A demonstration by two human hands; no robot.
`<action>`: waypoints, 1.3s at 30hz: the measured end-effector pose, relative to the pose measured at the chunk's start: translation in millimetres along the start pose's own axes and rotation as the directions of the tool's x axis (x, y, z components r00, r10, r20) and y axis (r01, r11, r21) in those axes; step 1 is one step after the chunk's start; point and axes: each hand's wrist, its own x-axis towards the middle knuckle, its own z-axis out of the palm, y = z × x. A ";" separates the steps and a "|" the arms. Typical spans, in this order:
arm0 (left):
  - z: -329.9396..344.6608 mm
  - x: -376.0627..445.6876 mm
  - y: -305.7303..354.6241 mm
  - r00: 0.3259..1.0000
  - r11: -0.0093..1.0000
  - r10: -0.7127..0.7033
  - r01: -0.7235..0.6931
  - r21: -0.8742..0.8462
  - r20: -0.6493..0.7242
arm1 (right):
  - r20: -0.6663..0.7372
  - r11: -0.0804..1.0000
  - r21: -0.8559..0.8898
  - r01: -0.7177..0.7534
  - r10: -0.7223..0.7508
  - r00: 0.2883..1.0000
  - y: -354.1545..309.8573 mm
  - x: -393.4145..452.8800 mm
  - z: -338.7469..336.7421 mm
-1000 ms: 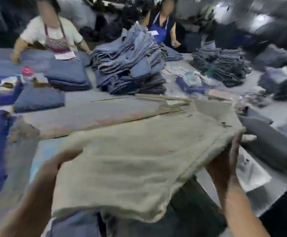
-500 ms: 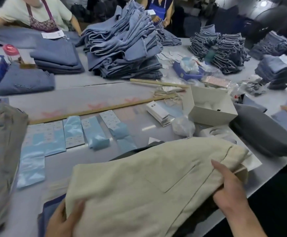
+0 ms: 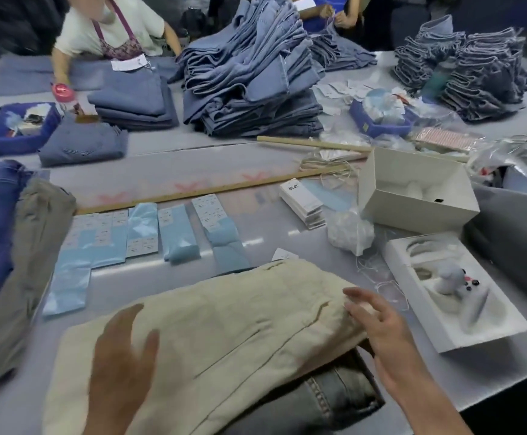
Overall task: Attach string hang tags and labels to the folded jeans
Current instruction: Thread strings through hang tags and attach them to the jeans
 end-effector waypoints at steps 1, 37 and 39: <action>15.4 -4.9 37.9 0.992 0.993 0.116 -0.116 -0.010 0.039 | 0.037 0.997 -0.080 0.003 0.000 0.999 -1.5 1.6 -3.2; 38.7 -44.9 159.1 0.663 0.699 0.696 -0.539 -0.470 0.274 | -0.154 0.668 -0.691 0.275 -0.508 0.848 -21.3 -50.8 -9.2; 36.5 -55.1 162.9 0.571 0.595 0.803 -0.748 -0.295 0.172 | -0.128 0.713 -0.643 0.281 -0.462 0.878 -26.1 -53.3 -6.2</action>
